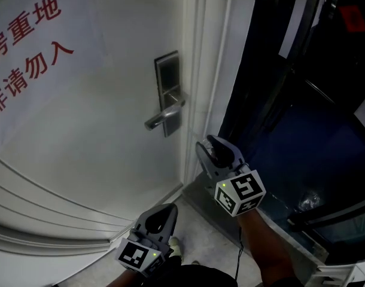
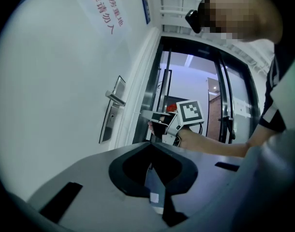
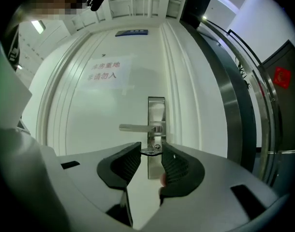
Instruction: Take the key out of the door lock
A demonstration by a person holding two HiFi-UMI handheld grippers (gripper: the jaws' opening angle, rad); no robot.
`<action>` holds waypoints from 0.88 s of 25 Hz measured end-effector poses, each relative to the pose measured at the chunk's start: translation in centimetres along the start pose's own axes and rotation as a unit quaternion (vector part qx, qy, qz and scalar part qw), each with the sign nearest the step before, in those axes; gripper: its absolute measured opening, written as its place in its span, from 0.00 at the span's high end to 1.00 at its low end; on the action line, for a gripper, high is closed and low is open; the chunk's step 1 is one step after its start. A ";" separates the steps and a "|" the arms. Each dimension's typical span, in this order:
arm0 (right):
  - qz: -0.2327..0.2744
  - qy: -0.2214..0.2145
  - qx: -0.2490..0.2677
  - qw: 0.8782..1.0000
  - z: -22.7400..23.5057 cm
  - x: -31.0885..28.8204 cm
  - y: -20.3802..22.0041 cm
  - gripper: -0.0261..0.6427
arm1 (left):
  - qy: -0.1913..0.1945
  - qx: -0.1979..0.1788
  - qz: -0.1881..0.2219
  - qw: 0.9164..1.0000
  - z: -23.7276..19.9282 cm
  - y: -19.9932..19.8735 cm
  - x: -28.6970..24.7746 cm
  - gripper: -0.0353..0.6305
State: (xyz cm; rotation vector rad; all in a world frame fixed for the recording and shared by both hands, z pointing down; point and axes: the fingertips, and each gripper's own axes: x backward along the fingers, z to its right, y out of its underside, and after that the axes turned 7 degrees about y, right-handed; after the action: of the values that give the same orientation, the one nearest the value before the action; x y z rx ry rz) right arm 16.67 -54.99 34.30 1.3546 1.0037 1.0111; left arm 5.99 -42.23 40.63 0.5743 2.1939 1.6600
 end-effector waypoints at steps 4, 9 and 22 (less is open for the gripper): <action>0.007 0.001 0.003 1.000 -0.5 3.2 -0.8 0.75 | 0.005 -0.003 0.004 1.000 2.5 0.2 0.5 0.94; 0.010 0.005 0.008 1.000 -0.9 6.8 -1.1 0.75 | 0.011 -0.011 0.011 1.000 5.6 0.3 1.3 0.94; 0.016 0.002 0.010 1.000 -1.9 11.4 -2.1 0.75 | 0.012 -0.026 0.021 0.999 10.4 0.3 3.3 0.94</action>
State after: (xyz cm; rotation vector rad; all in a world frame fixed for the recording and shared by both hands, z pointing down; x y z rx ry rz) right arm 17.92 -43.48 32.50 1.3904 1.0004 1.0292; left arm 8.31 -31.83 38.08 0.5943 2.1621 1.7484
